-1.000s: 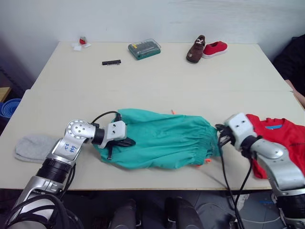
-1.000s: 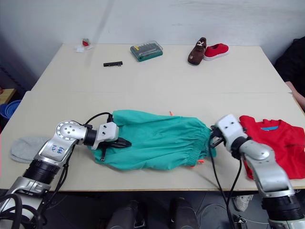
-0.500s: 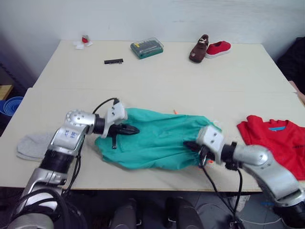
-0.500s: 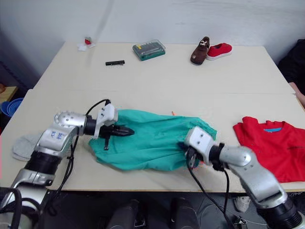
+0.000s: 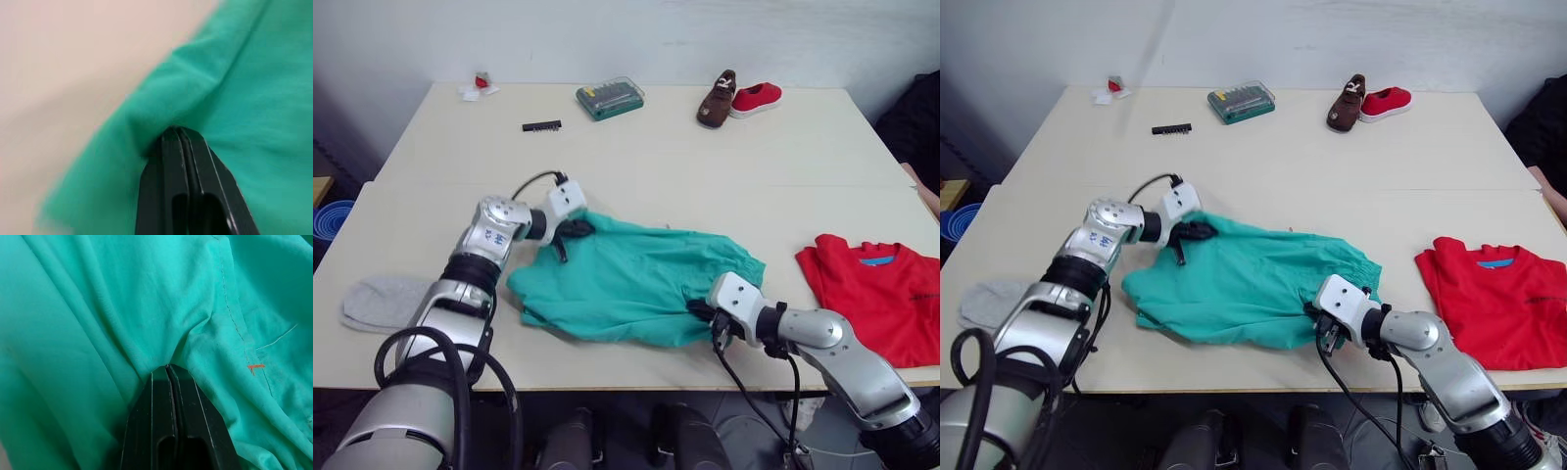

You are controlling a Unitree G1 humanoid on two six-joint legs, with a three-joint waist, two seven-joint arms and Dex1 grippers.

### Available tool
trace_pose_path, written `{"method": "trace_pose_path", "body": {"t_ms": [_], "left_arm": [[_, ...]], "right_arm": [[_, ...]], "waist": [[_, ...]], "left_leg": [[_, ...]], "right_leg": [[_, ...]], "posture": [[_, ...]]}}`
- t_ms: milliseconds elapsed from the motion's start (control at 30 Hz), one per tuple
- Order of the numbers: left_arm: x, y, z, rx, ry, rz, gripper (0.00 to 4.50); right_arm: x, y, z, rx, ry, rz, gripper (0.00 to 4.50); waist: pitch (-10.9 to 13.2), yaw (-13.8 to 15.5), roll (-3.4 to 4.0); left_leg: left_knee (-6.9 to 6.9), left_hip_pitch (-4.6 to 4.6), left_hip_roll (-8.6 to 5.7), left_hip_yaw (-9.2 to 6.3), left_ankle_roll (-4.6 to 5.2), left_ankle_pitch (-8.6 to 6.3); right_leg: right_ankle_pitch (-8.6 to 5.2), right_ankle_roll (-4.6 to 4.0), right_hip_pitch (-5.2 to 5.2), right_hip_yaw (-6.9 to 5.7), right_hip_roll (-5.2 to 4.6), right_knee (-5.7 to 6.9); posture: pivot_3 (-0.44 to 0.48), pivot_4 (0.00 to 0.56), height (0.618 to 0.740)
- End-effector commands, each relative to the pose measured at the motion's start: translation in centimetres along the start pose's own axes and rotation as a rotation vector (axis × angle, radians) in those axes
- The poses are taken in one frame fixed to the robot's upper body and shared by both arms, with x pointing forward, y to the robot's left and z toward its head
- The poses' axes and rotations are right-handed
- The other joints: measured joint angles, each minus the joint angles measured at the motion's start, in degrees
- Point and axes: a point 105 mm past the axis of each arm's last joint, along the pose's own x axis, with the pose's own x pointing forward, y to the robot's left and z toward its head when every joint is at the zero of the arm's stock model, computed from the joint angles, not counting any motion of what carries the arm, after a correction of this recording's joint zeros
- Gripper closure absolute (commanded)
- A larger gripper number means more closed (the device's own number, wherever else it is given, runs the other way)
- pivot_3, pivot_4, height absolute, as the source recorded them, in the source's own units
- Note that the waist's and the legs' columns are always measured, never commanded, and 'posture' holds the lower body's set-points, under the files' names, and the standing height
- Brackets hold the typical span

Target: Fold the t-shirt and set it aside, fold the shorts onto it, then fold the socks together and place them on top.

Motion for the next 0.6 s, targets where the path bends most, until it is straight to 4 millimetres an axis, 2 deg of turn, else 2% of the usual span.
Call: {"method": "trace_pose_path", "body": {"t_ms": [33, 100, 167, 300, 400, 500, 567, 600], "left_arm": [[-1.3, 2.5, 3.0, -0.055, -0.154, 0.089, 4.45], [-2.1, 2.4, 3.7, -0.078, -0.203, 0.024, 4.45], [-3.2, 1.3, 3.5, -0.074, -0.216, -0.11, 4.45], [-5.7, -2.8, 3.3, -0.051, -0.213, -0.427, 4.45], [-6.7, -6.3, 2.7, 0.009, -0.161, -0.56, 4.45], [-5.6, -9.4, 0.9, 0.105, -0.057, -0.579, 4.45], [-4.4, -10.0, -0.5, 0.118, 0.011, -0.533, 4.45], [-3.5, -9.8, -1.8, 0.101, 0.064, -0.475, 4.45]], "right_arm": [[-0.3, 0.3, -0.9, 0.028, 0.031, -0.006, 4.5], [-0.4, 0.4, -0.8, 0.038, 0.024, -0.008, 4.5], [-0.5, 0.4, -0.6, 0.047, 0.013, -0.012, 4.5], [-0.7, 0.3, -0.2, 0.059, -0.01, -0.022, 4.5], [-0.7, 0.0, 0.3, 0.061, -0.029, -0.035, 4.5], [-0.8, 0.0, 0.4, 0.062, -0.033, -0.027, 4.5], [-0.9, 0.0, 0.3, 0.057, -0.025, -0.018, 4.5], [-0.9, -0.1, 0.2, 0.052, -0.015, -0.017, 4.5]], "waist": [[0.0, 0.0, 0.0], [0.0, 0.0, -0.01], [0.0, -0.1, -0.01], [0.0, -0.5, 0.0], [0.0, -0.5, 0.0], [0.0, 0.1, 0.0], [0.0, 0.1, 0.0], [0.0, 0.1, 0.0]], "left_leg": [[0.0, -0.09, 0.0, -0.02, 0.0, 0.0], [0.0, -0.14, -0.01, -0.01, -0.01, 0.01], [0.01, -0.14, -0.03, 0.04, 0.0, 0.0], [0.02, -0.16, 0.0, 0.1, -0.02, 0.01], [0.03, -0.16, 0.0, 0.07, -0.05, 0.03], [0.05, -0.15, -0.04, -0.03, -0.03, 0.05], [0.06, -0.15, -0.07, -0.09, -0.03, 0.05], [0.06, -0.15, -0.07, -0.09, -0.03, 0.05]], "right_leg": [[0.0, 0.0, -0.06, -0.04, 0.0, -0.04], [0.0, 0.01, -0.07, -0.13, 0.02, -0.05], [0.0, 0.01, -0.06, -0.14, 0.05, -0.06], [0.0, 0.02, -0.07, -0.12, 0.14, 0.0], [0.0, 0.02, -0.07, -0.07, 0.13, -0.01], [0.0, 0.02, 0.0, -0.04, 0.07, -0.13], [0.02, 0.06, 0.02, -0.03, 0.03, -0.15], [0.03, 0.05, 0.02, -0.03, 0.03, -0.14]], "posture": [[0.0, 0.15, 0.74], [0.0, 0.15, 0.74], [0.0, 0.15, 0.74], [0.0, 0.15, 0.74], [0.0, 0.15, 0.74], [0.0, 0.15, 0.74], [0.0, 0.15, 0.74], [0.0, 0.15, 0.74]]}}
